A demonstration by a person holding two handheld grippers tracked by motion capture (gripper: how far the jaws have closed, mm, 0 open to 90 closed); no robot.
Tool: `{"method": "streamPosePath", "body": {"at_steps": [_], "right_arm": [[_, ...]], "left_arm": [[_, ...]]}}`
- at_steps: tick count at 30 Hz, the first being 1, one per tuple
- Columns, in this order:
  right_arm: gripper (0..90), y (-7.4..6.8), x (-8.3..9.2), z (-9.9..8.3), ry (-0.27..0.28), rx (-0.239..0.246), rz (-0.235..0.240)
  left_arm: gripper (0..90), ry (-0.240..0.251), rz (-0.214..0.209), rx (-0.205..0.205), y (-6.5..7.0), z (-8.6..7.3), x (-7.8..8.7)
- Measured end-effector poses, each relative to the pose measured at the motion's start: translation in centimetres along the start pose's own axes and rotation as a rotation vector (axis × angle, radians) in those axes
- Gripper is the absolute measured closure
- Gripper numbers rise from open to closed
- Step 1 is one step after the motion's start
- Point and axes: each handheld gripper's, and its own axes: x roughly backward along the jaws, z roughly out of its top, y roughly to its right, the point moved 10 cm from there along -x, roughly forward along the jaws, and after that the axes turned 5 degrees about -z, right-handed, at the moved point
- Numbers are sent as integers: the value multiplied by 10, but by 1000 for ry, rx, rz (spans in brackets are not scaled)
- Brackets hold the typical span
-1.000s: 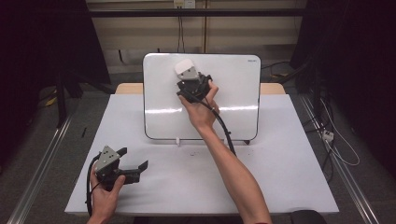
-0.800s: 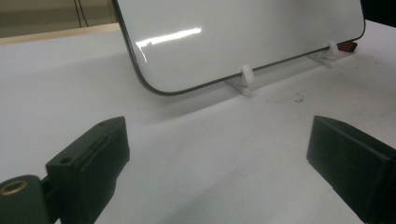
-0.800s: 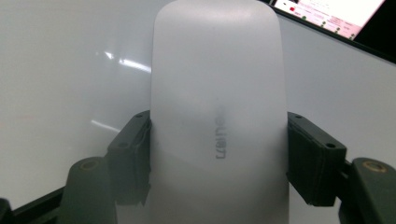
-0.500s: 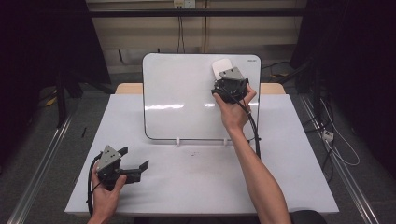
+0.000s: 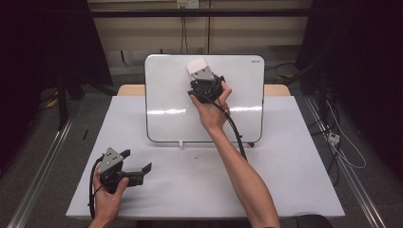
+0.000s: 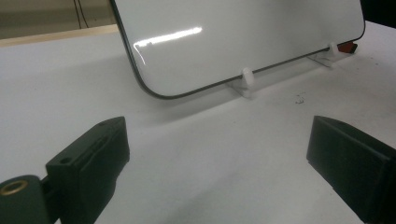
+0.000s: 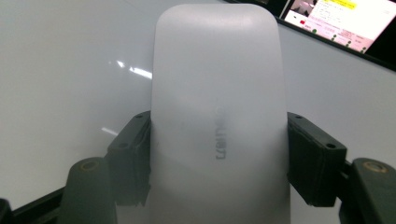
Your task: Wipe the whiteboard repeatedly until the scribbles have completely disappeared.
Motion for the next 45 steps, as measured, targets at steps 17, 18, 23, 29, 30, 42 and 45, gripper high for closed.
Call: {"method": "streamPosePath", "body": {"at_steps": [17, 18, 23, 29, 30, 42, 45], "right_arm": [[318, -84, -2, 19, -4, 188, 90], [318, -91, -1, 18, 1, 205, 102], [317, -115, -1, 21, 27, 233, 120], [317, -105, -6, 33, 38, 222, 117], [317, -101, -7, 35, 35, 218, 110], [318, -26, -9, 26, -14, 102, 3], [319, -8, -6, 20, -18, 76, -8]], "left_arm": [[57, 1, -4, -2, 0, 0, 0], [57, 3, -2, -4, 0, 1, -1], [57, -5, -1, -7, 0, 0, 0], [57, 7, -1, 0, -1, 1, 1], [58, 11, -1, -3, 0, 1, 2], [57, 7, 5, -3, -1, 0, 2], [58, 3, 3, -1, 0, -1, 2]]}}
